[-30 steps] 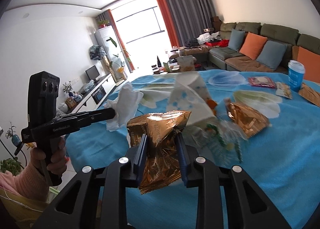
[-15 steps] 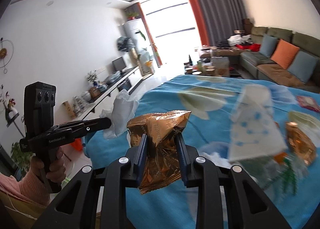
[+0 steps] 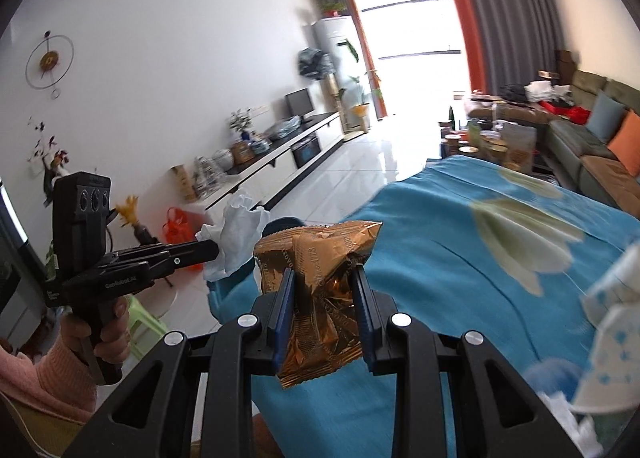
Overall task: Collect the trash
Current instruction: 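Carry tissue and gold wrapper over the teal bin and release both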
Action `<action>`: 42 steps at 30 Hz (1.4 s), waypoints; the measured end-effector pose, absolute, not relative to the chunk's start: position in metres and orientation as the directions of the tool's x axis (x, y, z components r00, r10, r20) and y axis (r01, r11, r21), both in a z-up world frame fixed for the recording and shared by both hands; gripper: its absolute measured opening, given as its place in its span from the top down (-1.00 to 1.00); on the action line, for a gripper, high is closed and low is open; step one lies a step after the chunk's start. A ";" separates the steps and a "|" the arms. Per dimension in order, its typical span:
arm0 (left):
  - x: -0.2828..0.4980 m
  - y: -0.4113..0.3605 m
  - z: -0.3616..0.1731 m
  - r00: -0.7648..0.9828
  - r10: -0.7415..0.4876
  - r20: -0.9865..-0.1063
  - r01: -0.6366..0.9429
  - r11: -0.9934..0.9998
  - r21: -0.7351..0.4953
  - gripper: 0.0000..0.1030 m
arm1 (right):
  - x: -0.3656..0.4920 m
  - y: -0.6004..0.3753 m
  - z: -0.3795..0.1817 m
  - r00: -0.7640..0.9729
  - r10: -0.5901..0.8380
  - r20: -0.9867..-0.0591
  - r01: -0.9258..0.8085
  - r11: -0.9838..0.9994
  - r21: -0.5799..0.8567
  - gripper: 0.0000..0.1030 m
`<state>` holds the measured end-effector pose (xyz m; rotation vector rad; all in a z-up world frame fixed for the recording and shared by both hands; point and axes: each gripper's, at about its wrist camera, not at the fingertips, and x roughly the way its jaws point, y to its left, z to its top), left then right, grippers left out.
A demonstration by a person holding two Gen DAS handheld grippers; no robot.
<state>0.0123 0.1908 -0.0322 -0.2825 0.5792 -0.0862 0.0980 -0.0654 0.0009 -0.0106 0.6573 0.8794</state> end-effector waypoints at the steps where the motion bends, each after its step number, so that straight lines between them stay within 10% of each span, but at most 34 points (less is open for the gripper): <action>1: 0.010 0.199 -0.034 0.835 -0.141 -0.532 -0.022 0.957 -0.288 0.77 | 0.100 -0.057 0.002 0.444 0.716 -0.539 -0.727 0.639 0.250 0.48; 42: 0.051 0.280 -0.091 0.712 0.057 -0.700 -0.341 0.900 -0.273 0.61 | 0.166 0.142 -0.041 0.203 0.679 -0.705 -0.782 0.546 0.300 0.27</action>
